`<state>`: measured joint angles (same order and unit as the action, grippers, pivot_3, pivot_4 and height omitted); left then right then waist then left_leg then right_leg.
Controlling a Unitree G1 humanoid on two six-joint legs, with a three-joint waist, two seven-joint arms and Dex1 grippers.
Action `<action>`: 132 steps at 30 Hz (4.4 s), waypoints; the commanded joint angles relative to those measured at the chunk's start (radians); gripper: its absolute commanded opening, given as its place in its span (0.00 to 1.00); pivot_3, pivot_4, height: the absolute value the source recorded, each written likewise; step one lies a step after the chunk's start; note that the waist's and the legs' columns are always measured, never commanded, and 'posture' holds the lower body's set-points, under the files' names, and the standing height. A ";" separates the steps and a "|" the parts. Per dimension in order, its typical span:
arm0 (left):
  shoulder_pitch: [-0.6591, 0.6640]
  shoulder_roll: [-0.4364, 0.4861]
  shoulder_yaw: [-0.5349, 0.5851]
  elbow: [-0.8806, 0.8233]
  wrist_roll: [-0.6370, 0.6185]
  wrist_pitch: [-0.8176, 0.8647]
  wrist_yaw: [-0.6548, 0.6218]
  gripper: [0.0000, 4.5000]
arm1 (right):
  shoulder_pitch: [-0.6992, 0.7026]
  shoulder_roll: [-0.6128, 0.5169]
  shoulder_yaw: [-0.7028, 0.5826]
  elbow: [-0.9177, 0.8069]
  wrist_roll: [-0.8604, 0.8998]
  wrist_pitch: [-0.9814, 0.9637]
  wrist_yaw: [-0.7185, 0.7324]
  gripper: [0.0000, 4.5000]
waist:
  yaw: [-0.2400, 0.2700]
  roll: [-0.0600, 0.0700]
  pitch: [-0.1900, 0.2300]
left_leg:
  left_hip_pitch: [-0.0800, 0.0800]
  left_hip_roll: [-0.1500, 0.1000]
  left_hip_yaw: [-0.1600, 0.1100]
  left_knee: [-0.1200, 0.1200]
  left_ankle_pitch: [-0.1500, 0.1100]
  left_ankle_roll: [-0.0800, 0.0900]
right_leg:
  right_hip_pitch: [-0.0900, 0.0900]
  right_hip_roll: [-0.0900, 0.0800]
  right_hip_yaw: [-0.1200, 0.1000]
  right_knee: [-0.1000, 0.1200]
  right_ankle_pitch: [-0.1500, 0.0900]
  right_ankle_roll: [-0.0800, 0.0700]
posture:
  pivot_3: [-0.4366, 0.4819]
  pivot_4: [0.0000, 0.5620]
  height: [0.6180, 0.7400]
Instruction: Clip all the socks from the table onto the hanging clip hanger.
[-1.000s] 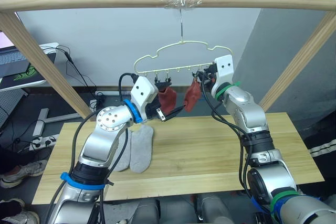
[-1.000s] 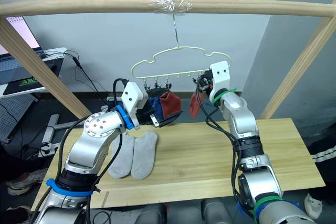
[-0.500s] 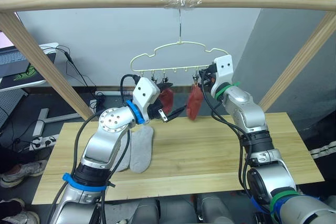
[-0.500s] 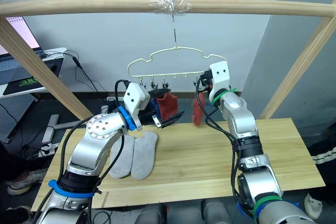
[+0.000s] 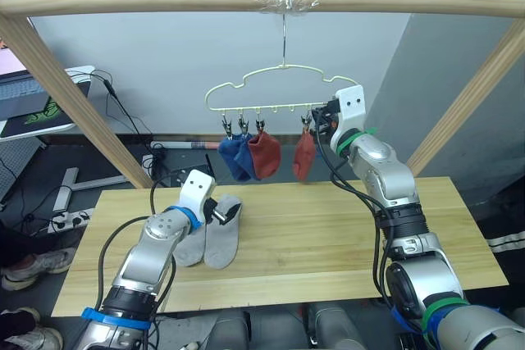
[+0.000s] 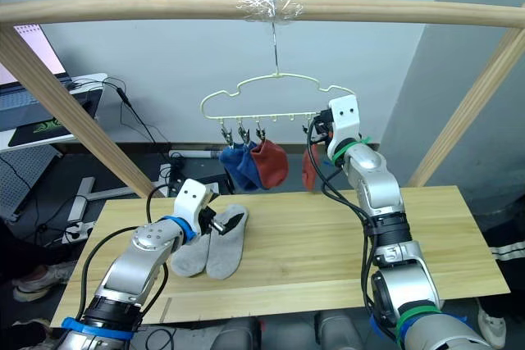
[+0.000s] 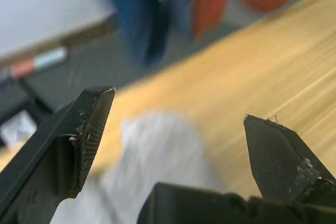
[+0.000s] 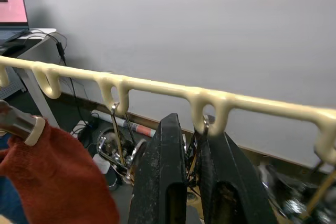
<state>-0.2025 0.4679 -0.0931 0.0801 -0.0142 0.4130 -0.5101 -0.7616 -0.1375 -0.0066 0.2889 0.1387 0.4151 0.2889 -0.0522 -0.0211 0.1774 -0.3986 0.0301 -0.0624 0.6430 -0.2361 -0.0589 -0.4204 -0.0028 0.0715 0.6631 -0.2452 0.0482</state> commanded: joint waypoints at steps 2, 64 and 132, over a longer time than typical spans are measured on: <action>-0.027 -0.049 0.011 0.108 -0.003 0.001 0.033 1.00 | -0.028 -0.002 -0.006 -0.027 0.010 -0.015 0.013 0.00 | 0.001 0.000 0.000 | 0.000 0.000 0.000 0.000 0.000 0.000 | 0.000 0.000 0.000 0.000 0.000 0.000 | 0.50 0.28 0.97; -0.497 -0.482 -0.122 0.529 0.096 -0.491 0.199 0.00 | -0.002 -0.007 -0.010 -0.088 0.015 0.039 0.004 0.00 | -0.005 0.001 0.001 | -0.001 -0.001 0.001 0.000 0.000 0.000 | 0.000 0.000 0.001 -0.001 0.000 0.000 | 0.44 0.27 0.97; -0.125 -0.018 -0.057 -0.217 -0.076 -0.173 -0.211 0.82 | 0.269 -0.130 0.011 -0.537 0.003 0.131 -0.004 0.26 | -0.036 0.001 0.000 | 0.000 0.000 0.001 0.002 0.000 0.000 | 0.001 0.000 0.001 0.001 0.000 0.001 | 0.41 0.25 0.97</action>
<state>-0.3196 0.4400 -0.1664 -0.0829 -0.0747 0.2375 -0.7143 -0.4563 -0.2715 0.0203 -0.2499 0.1455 0.5562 0.3038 -0.0881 -0.0203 0.1777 -0.3986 0.0296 -0.0618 0.6447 -0.2359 -0.0589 -0.4199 -0.0027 0.0725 0.6639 -0.2451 0.0488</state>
